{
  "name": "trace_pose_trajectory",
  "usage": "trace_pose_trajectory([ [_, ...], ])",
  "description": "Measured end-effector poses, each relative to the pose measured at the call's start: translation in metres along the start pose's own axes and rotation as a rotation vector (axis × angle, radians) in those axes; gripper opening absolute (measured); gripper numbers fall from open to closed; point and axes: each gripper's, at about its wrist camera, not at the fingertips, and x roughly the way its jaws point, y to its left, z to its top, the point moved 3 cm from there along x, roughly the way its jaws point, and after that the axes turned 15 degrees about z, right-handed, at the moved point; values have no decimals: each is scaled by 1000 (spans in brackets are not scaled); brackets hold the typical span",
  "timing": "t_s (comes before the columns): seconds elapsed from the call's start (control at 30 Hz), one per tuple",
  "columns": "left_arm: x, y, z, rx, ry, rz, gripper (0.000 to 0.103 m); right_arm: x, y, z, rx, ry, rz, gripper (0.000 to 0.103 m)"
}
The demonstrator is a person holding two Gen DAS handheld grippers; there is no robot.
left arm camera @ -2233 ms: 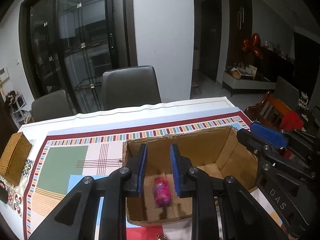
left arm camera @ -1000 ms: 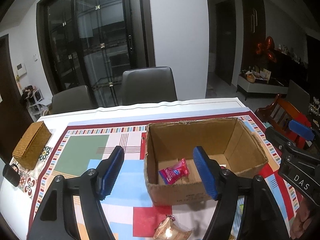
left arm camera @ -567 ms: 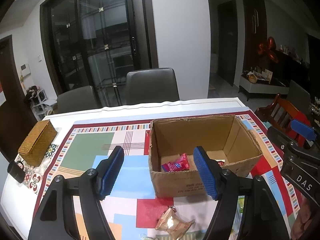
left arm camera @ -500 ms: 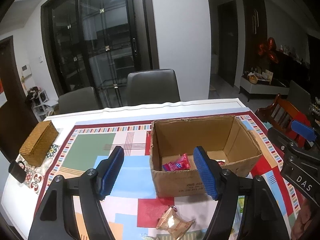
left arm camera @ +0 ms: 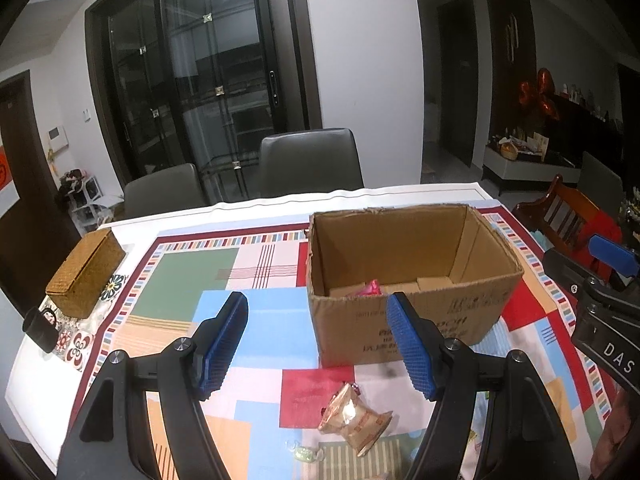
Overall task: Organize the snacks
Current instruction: 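Withdraw both open tools from the box back toward the snacks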
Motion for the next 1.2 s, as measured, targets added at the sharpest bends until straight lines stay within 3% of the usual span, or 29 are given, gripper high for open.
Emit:
trace_pose_trajectory([
  [1.2,-23,-6,-84,36,89,-2,71,-19,13,-77,-6,98,35,69],
])
